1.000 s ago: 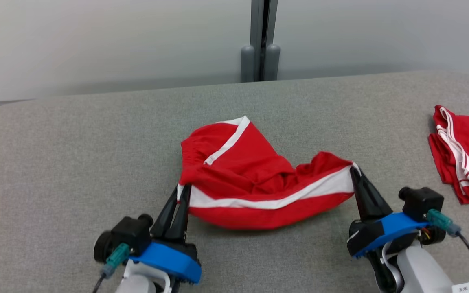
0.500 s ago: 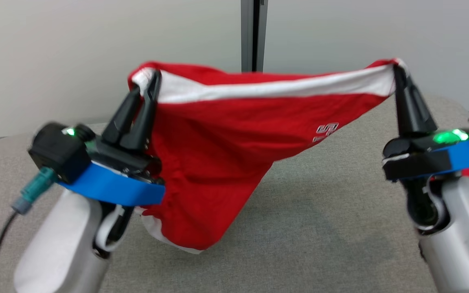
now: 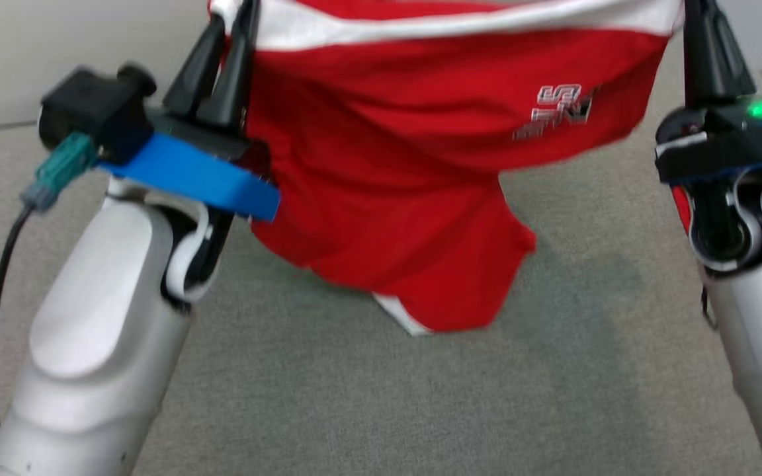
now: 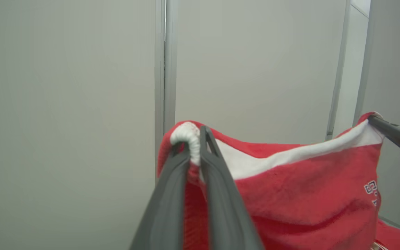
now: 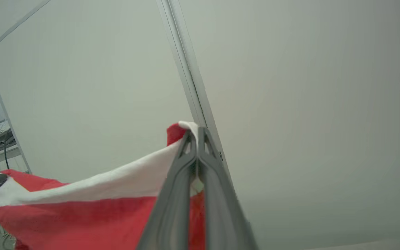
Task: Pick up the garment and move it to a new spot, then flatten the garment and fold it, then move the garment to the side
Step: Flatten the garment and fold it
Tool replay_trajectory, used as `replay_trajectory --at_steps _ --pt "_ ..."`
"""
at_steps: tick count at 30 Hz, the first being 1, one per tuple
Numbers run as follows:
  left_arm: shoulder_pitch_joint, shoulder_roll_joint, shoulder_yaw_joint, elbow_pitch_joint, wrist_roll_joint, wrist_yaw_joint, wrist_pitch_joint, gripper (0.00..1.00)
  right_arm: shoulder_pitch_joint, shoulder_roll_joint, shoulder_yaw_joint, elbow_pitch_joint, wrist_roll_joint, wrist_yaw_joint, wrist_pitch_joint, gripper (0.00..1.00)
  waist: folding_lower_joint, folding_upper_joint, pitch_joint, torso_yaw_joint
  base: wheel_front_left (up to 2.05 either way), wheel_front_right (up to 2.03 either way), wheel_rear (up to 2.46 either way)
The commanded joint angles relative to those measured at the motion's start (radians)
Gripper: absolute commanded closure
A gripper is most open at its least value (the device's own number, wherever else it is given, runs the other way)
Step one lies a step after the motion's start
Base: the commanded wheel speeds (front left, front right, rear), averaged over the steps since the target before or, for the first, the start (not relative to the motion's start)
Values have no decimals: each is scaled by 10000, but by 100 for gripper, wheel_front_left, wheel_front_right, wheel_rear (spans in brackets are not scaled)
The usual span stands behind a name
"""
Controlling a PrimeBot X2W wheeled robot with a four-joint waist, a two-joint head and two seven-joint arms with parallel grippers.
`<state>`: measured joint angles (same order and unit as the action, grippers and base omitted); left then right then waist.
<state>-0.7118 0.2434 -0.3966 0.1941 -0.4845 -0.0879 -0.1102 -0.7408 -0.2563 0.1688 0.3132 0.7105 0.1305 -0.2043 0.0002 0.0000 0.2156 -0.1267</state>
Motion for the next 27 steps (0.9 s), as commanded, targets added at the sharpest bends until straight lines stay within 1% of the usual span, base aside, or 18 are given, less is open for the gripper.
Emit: replay_trajectory --at_steps 1,2,4,6,8,10,11,12,15,17,22,24,27 --pt "-748 -22 24 481 209 22 -219 100 -719 -71 140 325 -218 2 -192 100 -2 0 446 167 0 0 0" --pt "-1227 -124 28 817 322 16 -423 100 -1120 -42 120 602 -243 2 -303 100 -2 0 593 161 0 0 0" --pt "-2209 -28 -356 1473 1137 -20 -798 100 -1906 12 76 1074 -276 2 -468 100 -2 0 796 138 0 0 0" --pt "-2859 -399 -236 2036 1090 1 -1144 100 -2508 2 -25 1445 -311 2 -561 100 -2 0 905 123 0 0 0" --pt "-3415 -494 -169 2469 1226 -38 -1370 100 -2900 -15 -201 1641 -363 2 -610 100 -2 0 928 125 0 0 0" --pt "-3552 -659 -27 2804 1193 -45 -1494 100 -2973 43 -535 1525 -442 2 -608 100 -2 0 887 145 0 0 0" --pt "-3552 -659 -27 2804 1193 -45 -1494 100 -2973 43 -535 1525 -442 2 -608 100 -2 0 887 145 0 0 0" --pt "-3395 -746 36 2897 1196 -52 -1517 100 -2762 104 -644 1474 -463 2 -606 100 -2 0 842 145 0 0 0" --pt "-2427 -804 391 3060 1046 -84 -1544 100 -1804 170 -628 1412 -415 2 -606 100 -2 0 713 111 0 0 0" --pt "-1438 -855 702 3147 993 -118 -1549 100 -1062 193 -547 1354 -295 2 -610 100 -2 0 605 88 0 0 0" --pt "1581 -1276 1124 3860 727 -240 -1554 100 1411 269 -185 1708 64 -4 -615 100 -2 0 290 102 0 0 0" --pt "2666 -1490 1346 4155 478 -290 -1556 100 2323 368 2 1913 252 -4 -617 100 -2 0 117 156 0 0 0" --pt "4038 -1722 1532 4380 468 -326 -1557 100 3606 466 122 2128 455 -5 -618 100 -2 0 -162 261 0 0 0"
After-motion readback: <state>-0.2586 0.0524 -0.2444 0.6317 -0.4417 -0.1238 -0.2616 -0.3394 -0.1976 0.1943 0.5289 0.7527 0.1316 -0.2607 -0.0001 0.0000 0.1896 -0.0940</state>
